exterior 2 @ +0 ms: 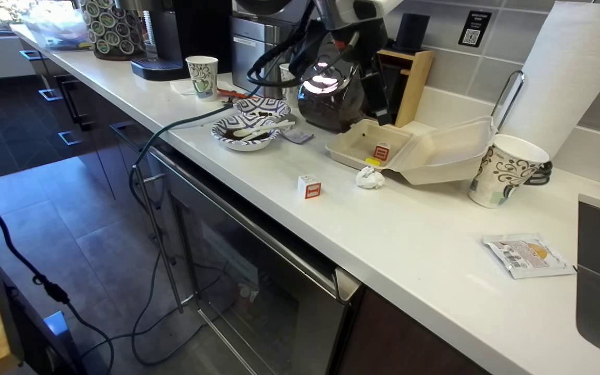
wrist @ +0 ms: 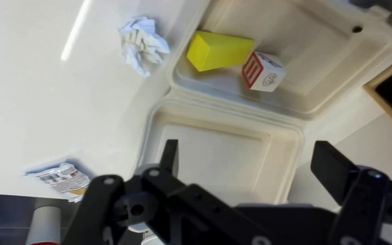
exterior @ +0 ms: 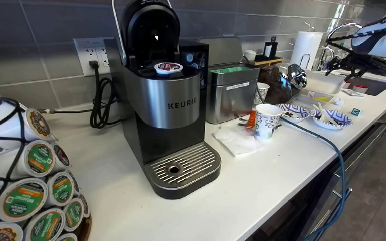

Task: Remove the cubes from the tray

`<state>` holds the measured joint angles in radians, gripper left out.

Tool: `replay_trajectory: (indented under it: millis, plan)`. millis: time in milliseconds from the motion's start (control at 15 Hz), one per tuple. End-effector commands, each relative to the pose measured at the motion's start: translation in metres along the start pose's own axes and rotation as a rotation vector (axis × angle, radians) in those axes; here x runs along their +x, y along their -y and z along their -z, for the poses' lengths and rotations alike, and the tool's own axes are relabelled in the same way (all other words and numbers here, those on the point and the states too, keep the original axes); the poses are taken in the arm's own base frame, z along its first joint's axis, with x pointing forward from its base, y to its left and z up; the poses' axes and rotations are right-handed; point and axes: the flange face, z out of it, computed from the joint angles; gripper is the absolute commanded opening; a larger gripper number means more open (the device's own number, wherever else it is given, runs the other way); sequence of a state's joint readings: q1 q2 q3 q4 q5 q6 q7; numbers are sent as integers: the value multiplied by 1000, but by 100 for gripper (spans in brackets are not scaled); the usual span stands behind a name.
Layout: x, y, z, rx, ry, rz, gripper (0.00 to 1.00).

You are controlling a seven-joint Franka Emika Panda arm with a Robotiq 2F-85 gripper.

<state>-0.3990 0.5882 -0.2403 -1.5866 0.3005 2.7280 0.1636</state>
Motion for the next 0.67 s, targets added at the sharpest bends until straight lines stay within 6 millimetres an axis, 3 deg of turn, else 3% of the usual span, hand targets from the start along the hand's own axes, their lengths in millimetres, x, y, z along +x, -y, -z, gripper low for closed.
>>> replay_trajectory:
  millis: [0, 267, 400, 467, 600]
  plan:
    - [9, 38, -17, -163, 98, -54, 100]
    - [1, 72, -25, -188, 319, -110, 100]
    - [12, 73, -25, -201, 334, -178, 100]
    - [-2, 75, -15, -183, 327, -120, 100]
    - [8, 75, -16, -193, 324, -148, 100]
